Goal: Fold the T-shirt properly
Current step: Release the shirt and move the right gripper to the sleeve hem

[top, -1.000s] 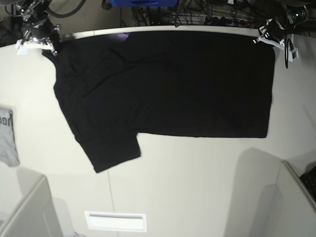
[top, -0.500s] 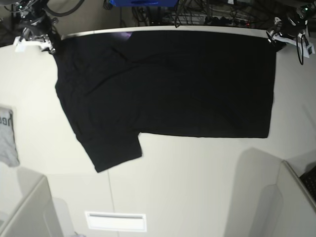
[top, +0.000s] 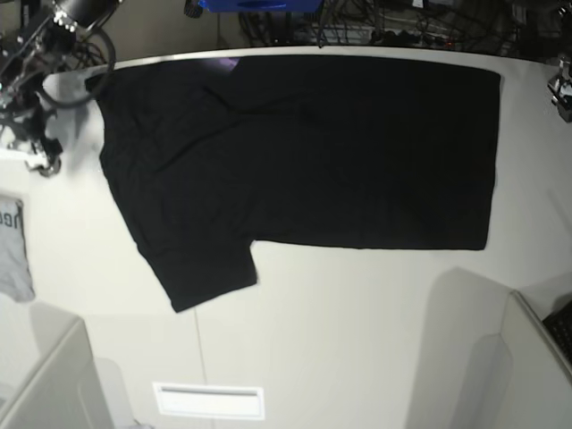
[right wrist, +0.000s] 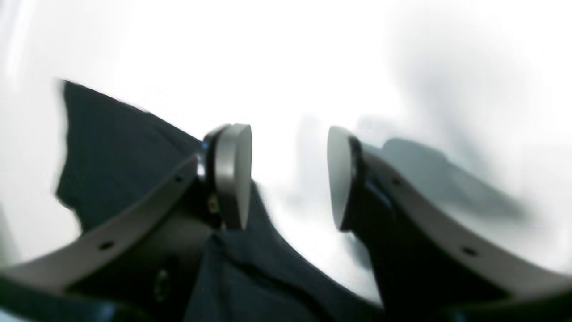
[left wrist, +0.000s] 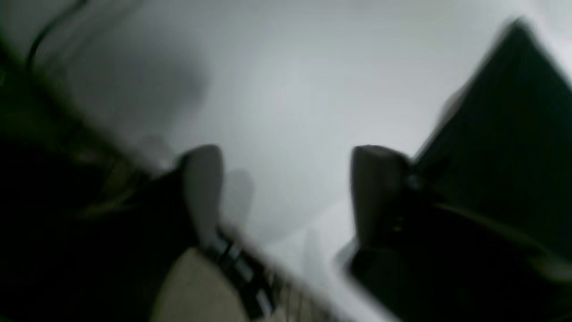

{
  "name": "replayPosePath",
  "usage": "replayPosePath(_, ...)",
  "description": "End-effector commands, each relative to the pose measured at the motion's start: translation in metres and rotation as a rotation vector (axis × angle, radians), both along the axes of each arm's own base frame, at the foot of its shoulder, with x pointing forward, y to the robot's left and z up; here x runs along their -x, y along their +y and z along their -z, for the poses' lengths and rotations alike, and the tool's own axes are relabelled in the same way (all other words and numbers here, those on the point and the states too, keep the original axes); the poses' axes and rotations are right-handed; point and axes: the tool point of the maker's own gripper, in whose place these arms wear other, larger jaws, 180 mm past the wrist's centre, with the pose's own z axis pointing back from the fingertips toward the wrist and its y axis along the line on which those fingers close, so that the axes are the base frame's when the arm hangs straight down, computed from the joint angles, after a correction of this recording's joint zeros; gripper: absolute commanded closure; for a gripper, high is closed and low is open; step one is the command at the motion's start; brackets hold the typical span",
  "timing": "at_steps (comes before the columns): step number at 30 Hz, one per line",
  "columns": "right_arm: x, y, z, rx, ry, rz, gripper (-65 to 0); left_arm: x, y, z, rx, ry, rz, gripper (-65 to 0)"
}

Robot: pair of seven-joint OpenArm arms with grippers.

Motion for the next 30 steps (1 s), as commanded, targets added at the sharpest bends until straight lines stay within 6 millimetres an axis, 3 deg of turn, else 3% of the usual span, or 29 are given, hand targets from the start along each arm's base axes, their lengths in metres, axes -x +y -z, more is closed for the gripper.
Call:
replayPosePath(1, -0.021, 0.002, -0.011, 0.021, -0.033, -0.04, -26.4, -0.013, 0.0, -0.011, -0.032, -0.024, 0.038, -31.4)
replayPosePath(5, -0.082, 0.052, -0.026, 0.012, -0.085, -0.213, -26.3, -0.058, -0.022, -0.011, -0.019, -0.048, 0.158, 0.0)
replayPosePath(9, -0.134, 0.099, -0.039, -0.003, -0.112, -0.326, -26.4, -0.091, -0.048, -0.002, 0.003, -0.055, 0.246, 0.0)
replayPosePath(12, -0.173, 0.105, -0.029, 0.004, -0.077, -0.297, -28.2, -0.107, -0.06, 0.004, -0.027, -0.018, 0.294, 0.0)
replayPosePath(15, -0.202, 0.105, -0.009, 0.034, -0.011, -0.294, -36.0, -0.112, -0.065, 0.01, -0.049, 0.016, 0.313, 0.0)
replayPosePath(21, -0.226, 0.109, 0.027, 0.053, 0.064, -0.338, -38.6, -0.108, -0.065, 0.013, -0.051, 0.031, 0.309, 0.0)
replayPosePath(28, -0.225, 0.117, 0.046, 0.057, 0.103, -0.409, -38.3, -0.104, -0.061, 0.023, -0.027, 0.052, 0.295, 0.0)
replayPosePath(30, -0.217, 0.128, 0.054, 0.064, 0.136, -0.48, -38.1, -0.104, -0.06, 0.029, -0.013, 0.059, 0.288, 0.0)
